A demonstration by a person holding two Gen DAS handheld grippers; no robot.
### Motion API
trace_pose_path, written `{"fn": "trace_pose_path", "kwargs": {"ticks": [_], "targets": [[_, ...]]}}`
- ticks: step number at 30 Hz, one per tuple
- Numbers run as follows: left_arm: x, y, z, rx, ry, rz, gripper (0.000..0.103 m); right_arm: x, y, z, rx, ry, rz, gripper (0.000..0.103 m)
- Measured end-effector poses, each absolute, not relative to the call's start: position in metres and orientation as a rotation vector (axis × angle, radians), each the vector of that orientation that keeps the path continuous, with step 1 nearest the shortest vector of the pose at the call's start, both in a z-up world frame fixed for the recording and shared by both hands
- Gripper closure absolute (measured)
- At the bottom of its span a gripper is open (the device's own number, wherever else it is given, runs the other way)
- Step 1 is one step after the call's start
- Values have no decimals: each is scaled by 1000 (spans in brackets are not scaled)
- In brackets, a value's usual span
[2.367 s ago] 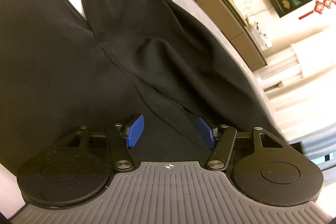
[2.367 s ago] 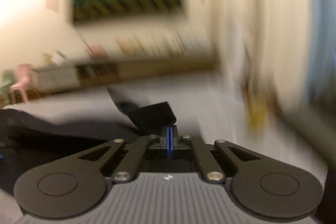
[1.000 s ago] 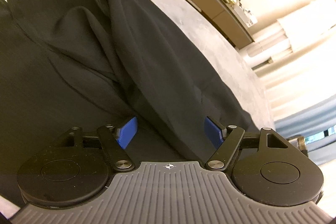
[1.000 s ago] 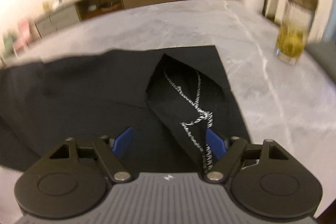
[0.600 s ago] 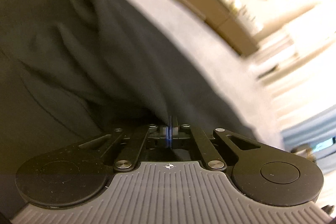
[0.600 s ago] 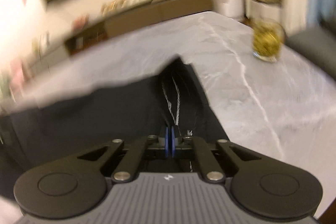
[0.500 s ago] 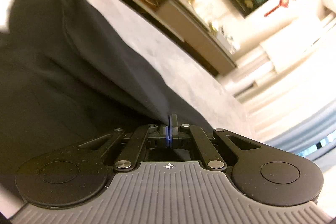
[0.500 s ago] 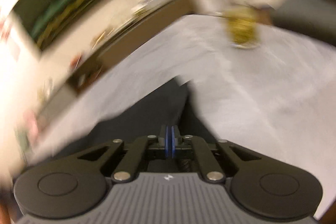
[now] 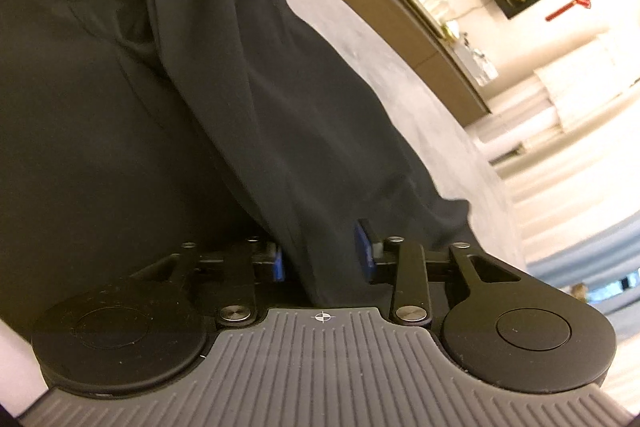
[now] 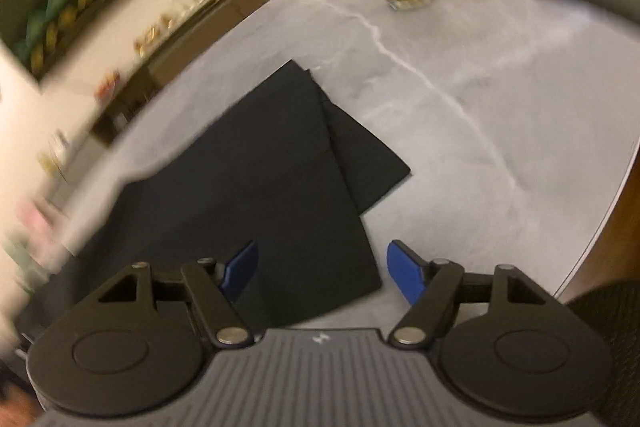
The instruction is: Fold clothes
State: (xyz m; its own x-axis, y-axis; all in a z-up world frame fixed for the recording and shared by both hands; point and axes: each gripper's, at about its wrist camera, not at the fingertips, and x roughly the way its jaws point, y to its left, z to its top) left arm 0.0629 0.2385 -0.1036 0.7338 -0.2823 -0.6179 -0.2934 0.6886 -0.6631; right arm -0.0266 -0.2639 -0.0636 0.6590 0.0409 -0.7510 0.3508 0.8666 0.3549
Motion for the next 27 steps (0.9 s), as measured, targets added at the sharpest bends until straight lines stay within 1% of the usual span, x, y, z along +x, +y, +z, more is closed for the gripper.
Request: {"fn": "trace_pose_path", "kwargs": {"ticks": [1,2,3,4,5,6,9,13,15,17,18,20,24,26,27], "targets": [[65,239,-105,-832,769,8,72,-25,-252,-64,417,846,-191,46],[67,239,-106,-832,769,10,72,-25,-241,-64,340,843,-195,74],[69,239,-107,-831,768,11,77,-24,-235,-63,314,844,-187,101],[71,240,-108,-827,767,10,83,-23,-232,-63,310,848,-172,100],[73,239,-107,-812,766,3,99,-21,-233,-61,330,852,-161,100],[74,239,-105,-799,761,-6,103,-16,-235,-56,340,842,-151,101],[76,243,-88,-796,700,-49,103,6,-243,-31,327,775,-119,101],[77,251,-56,-857,570,-108,103,57,-265,35,335,594,-37,101],[66,251,-41,-860,530,-127,103,59,-270,73,336,480,24,101],[51,246,-36,-855,543,-147,103,43,-274,98,311,407,72,101],[42,241,-38,-832,567,-150,103,33,-278,101,300,401,83,101],[40,225,-51,-776,653,-158,103,23,-288,79,297,482,75,101],[54,208,-92,-721,808,-127,103,39,-323,-23,409,803,-20,100],[61,204,-99,-705,838,-120,103,43,-331,-48,456,880,-45,100],[64,203,-99,-699,837,-122,103,44,-330,-50,451,895,-46,100]]}}
